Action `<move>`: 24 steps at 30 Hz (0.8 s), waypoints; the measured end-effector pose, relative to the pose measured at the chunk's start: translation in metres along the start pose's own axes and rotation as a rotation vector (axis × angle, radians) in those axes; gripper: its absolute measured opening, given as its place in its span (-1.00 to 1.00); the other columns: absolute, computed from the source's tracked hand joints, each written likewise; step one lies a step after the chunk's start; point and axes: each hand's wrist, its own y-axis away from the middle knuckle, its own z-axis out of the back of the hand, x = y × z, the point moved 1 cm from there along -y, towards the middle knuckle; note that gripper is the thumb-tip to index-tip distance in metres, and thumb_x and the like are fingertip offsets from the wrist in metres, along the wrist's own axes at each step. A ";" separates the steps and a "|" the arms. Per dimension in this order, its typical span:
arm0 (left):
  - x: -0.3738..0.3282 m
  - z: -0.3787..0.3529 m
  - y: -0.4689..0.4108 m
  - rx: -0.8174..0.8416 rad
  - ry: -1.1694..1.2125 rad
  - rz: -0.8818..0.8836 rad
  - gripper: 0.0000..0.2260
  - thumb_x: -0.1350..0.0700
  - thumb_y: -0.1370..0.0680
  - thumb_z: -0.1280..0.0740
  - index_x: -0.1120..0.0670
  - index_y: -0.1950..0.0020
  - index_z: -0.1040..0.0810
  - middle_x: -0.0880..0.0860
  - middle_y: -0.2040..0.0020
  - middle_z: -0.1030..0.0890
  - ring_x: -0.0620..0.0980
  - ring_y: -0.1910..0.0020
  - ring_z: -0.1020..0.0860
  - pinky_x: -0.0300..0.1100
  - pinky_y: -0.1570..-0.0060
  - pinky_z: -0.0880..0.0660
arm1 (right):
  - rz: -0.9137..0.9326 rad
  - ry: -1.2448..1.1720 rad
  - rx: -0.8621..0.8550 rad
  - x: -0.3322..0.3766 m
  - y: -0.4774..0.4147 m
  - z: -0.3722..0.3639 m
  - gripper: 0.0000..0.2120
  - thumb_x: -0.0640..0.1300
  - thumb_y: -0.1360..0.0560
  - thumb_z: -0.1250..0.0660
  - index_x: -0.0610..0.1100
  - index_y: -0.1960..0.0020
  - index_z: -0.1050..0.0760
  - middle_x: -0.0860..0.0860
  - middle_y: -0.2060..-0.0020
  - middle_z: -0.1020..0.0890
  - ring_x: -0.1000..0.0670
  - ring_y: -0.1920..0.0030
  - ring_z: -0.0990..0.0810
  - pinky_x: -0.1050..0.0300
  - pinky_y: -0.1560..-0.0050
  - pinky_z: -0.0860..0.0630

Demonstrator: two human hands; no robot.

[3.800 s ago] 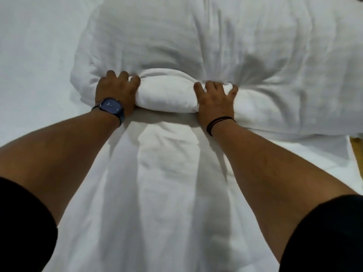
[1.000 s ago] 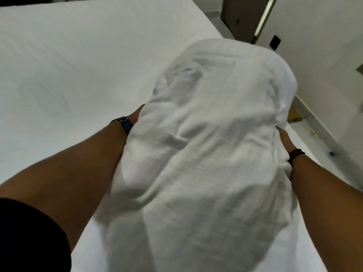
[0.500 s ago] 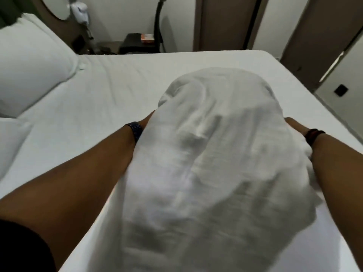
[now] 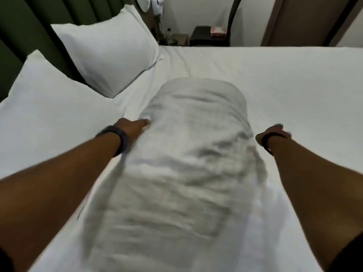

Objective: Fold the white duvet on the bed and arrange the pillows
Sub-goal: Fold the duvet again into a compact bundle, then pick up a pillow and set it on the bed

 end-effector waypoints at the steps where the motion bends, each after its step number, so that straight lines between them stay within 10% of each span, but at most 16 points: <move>1: 0.004 -0.006 0.005 -0.135 -0.206 -0.083 -0.31 -0.32 -0.39 -0.27 0.10 -0.36 -0.40 0.17 -0.34 -0.43 0.18 -0.31 -0.41 -0.01 -0.29 -0.34 | 0.023 0.113 -0.244 0.009 -0.004 -0.022 -0.43 0.10 -0.55 -0.18 -0.11 -0.46 -0.12 -0.24 -0.39 -0.29 -0.22 -0.41 -0.24 -0.12 -0.36 -0.23; 7: 0.074 -0.094 -0.008 0.145 -0.778 -0.549 -0.23 -0.49 -0.41 0.11 -0.16 -0.53 0.13 -0.02 -0.57 0.11 0.03 -0.53 0.10 0.06 -0.48 0.12 | 0.375 0.293 -0.189 0.040 -0.011 -0.162 -0.18 0.57 -0.32 0.09 0.29 -0.49 0.15 0.08 -0.55 0.15 -0.03 -0.52 0.24 -0.34 -0.41 0.18; 15: 0.101 -0.127 -0.020 0.050 -0.652 -0.629 -0.23 -0.48 -0.41 0.10 -0.12 -0.53 -0.02 -0.01 -0.57 0.02 -0.01 -0.53 0.06 -0.01 -0.48 0.14 | 0.230 0.305 -0.247 0.020 -0.031 -0.192 -0.14 0.58 -0.32 0.14 0.23 -0.51 0.20 0.05 -0.55 0.16 -0.05 -0.52 0.25 -0.33 -0.42 0.22; 20: 0.107 -0.023 -0.055 -0.244 -0.562 -0.591 -0.26 -0.43 -0.39 -0.01 0.00 -0.39 -0.40 0.13 -0.43 -0.38 0.10 -0.41 -0.33 -0.02 -0.37 -0.26 | 0.647 -0.105 -0.635 0.119 0.022 -0.222 -0.27 0.35 -0.44 -0.12 -0.15 -0.40 -0.33 -0.22 -0.31 -0.41 -0.23 -0.39 -0.27 -0.09 -0.42 -0.15; 24: 0.144 0.113 -0.082 -0.552 -0.598 -0.350 -0.31 -0.39 -0.43 -0.06 0.03 -0.38 -0.41 0.18 -0.43 -0.35 0.16 -0.41 -0.29 0.03 -0.38 -0.21 | 0.742 -0.440 -0.178 0.209 0.082 -0.305 -0.37 0.24 -0.41 -0.29 -0.17 -0.30 -0.37 -0.19 -0.15 -0.49 -0.17 -0.20 -0.48 -0.08 -0.27 -0.38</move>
